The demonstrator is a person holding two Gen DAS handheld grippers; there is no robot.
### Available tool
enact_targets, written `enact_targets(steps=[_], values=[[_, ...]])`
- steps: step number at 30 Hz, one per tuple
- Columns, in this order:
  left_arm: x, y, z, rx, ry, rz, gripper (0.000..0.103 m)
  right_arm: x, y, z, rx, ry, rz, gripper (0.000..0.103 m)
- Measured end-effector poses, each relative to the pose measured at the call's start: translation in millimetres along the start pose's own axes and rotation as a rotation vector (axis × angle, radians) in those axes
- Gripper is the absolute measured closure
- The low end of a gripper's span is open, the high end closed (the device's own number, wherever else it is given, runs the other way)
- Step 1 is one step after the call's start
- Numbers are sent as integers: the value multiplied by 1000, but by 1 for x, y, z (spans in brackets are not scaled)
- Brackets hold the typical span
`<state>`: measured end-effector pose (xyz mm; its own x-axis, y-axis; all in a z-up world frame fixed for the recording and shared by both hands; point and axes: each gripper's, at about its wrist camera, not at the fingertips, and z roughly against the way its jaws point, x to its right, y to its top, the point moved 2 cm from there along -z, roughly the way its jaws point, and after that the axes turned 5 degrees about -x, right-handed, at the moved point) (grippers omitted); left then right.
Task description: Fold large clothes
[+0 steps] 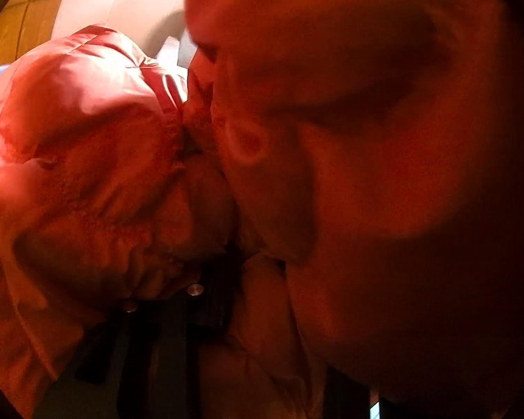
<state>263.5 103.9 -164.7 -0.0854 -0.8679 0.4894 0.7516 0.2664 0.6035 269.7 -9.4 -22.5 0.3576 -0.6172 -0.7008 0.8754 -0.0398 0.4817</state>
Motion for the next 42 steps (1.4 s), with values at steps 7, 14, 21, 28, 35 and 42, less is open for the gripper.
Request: enact_targets(steps=[7,14,21,28,35,42], values=[[-3,-11,24,11,9,18,77,-8,-8,-5,1,-64,60,91],[-19,-36,77,66,-10,56,63,-25,-18,-13,-2,-120,94,91],[-75,-59,148,159,49,157,60,-32,-20,-30,-9,-168,112,91],[-149,-78,175,163,185,324,61,-51,-30,-55,-30,-245,170,91],[-167,-119,204,185,205,402,66,-71,-46,-95,-82,-282,227,91],[-169,-140,238,197,271,428,66,-84,-62,-128,-137,-342,362,91]])
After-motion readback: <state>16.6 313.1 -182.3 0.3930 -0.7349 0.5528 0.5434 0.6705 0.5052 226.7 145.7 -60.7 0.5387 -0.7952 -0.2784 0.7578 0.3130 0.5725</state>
